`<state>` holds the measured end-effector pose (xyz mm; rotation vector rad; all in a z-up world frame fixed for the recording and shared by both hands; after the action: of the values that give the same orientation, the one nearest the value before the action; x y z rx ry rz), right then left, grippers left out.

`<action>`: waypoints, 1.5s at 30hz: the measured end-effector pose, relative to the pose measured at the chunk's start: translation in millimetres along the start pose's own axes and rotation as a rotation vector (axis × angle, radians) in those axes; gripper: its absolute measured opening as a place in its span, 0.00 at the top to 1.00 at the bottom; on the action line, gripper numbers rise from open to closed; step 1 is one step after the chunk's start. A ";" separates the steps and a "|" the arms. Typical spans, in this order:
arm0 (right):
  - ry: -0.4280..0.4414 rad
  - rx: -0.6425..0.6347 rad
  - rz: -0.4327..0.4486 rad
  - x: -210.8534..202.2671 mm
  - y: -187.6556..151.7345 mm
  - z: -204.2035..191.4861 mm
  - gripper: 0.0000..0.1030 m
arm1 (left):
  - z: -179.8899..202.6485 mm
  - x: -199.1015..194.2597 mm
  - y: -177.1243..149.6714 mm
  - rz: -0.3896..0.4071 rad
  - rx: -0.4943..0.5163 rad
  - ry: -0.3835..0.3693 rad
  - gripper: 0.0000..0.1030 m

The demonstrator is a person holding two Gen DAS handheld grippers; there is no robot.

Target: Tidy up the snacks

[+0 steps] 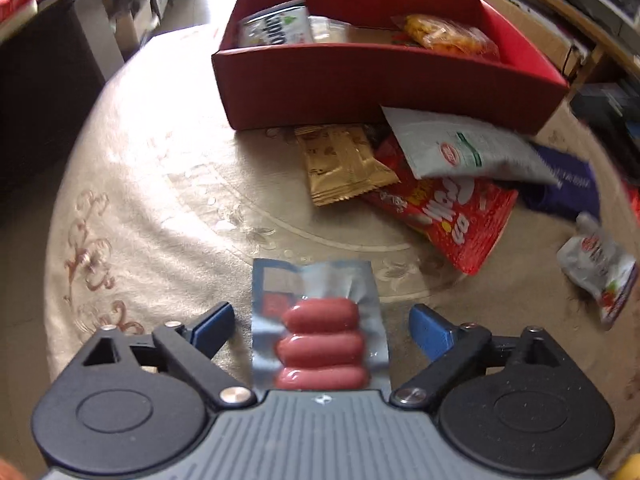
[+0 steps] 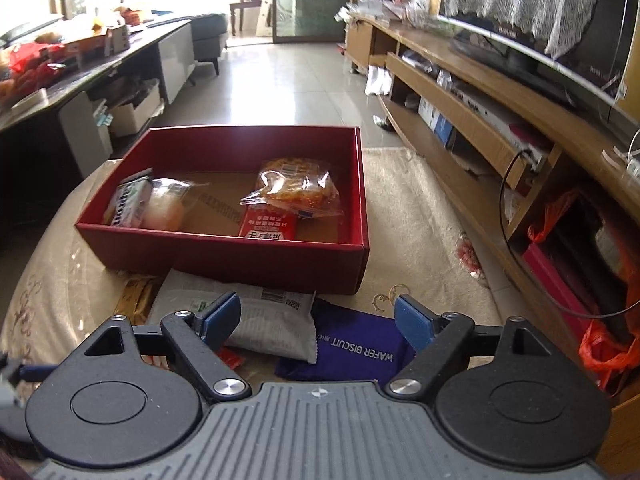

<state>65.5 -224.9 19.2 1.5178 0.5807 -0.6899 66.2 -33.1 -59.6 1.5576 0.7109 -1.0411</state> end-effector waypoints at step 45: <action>0.339 -0.258 -0.281 36.8 -50.1 -70.0 0.56 | -11.1 -11.5 -25.6 -0.005 0.220 -0.088 0.16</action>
<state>60.3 -153.6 -41.3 1.3290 1.1133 -0.5447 41.9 -15.3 -60.3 1.6852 0.5546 -1.2172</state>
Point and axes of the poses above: each gripper's, at about its wrist camera, not at the fingertips, and x roughly the way its jaws point, z to its right, y to its top, the point moved 2 cm from there along x, roughly the way its jaws point, and after that the axes turned 3 degrees about y, right-handed, at the moved point
